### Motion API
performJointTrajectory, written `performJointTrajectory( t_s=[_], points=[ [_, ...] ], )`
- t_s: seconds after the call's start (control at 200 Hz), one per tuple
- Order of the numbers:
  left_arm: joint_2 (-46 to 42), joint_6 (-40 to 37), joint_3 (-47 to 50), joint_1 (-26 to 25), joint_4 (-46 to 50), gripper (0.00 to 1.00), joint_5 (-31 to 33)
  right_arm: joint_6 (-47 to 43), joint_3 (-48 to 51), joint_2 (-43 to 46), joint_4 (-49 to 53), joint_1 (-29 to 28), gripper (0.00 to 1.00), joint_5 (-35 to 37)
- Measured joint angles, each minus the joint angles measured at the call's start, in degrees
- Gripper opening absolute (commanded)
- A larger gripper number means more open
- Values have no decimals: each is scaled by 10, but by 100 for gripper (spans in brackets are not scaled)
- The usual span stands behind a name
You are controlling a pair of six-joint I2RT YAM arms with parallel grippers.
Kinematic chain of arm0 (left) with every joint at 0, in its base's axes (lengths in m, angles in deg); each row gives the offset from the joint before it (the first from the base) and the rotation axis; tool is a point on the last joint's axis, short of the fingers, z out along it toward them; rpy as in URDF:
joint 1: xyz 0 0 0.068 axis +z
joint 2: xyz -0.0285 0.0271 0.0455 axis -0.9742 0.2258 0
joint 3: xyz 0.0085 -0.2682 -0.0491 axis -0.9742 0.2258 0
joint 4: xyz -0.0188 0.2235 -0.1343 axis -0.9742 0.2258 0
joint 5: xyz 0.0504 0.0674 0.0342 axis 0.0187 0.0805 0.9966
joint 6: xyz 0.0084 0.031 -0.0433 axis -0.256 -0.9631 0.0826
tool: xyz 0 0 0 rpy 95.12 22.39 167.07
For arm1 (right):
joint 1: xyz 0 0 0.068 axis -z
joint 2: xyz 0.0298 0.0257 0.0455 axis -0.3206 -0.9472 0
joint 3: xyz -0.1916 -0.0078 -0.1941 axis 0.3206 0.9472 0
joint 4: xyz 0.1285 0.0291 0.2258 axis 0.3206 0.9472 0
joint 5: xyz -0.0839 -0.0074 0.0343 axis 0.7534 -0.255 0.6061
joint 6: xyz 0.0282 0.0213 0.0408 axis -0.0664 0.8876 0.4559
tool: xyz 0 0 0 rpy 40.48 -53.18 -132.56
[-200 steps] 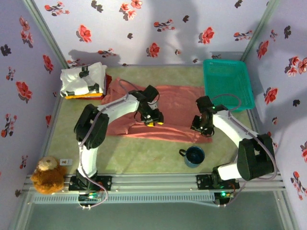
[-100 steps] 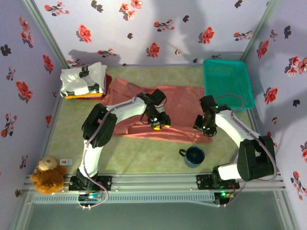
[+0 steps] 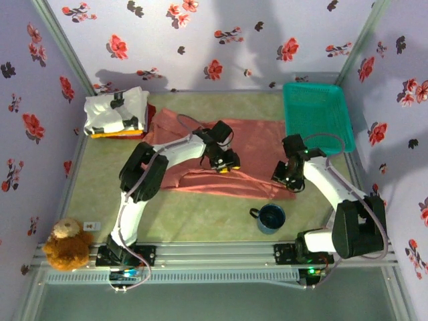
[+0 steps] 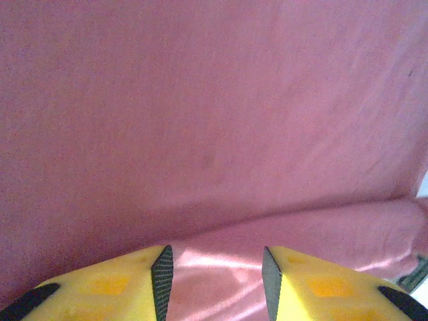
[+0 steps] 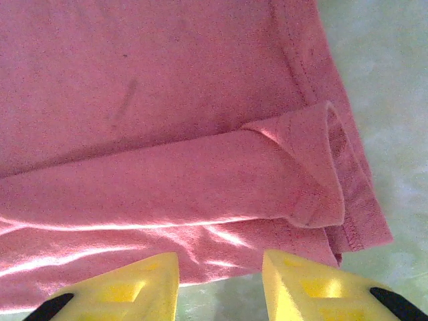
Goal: Fold and stack the t-shirts
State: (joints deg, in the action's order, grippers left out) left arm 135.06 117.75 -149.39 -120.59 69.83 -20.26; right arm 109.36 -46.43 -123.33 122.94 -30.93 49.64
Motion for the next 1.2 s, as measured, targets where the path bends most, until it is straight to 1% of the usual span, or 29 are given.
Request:
performJointTrajectory(
  t_s=[0.165, 0.275, 0.48, 0.59, 0.7, 0.9, 1.065, 1.2],
  points=[
    [38, 2, -39, 18, -10, 41, -1, -4, 7, 24, 3, 8, 44, -4],
    [46, 2, -53, 27, -10, 41, -4, -8, 7, 32, 3, 10, 44, -8],
    [44, 2, -62, 31, -1, 46, -11, -14, 10, 15, -4, 10, 45, -28],
    [29, 2, -50, 27, 5, 47, -14, -14, 23, 14, -11, 10, 47, -35],
    [-2, 2, -28, 19, 7, 48, -16, -13, 31, 11, -10, 11, 51, -17],
    [-38, 4, -11, 2, 5, 50, -22, -12, 45, -10, -40, 18, 52, 0],
    [-42, 11, 6, -15, -2, 51, -28, -8, 48, -42, -76, 19, 52, 1],
    [-42, 22, 26, -22, -10, 51, -31, -7, 49, -49, -105, 26, 53, 8]
  ],
)
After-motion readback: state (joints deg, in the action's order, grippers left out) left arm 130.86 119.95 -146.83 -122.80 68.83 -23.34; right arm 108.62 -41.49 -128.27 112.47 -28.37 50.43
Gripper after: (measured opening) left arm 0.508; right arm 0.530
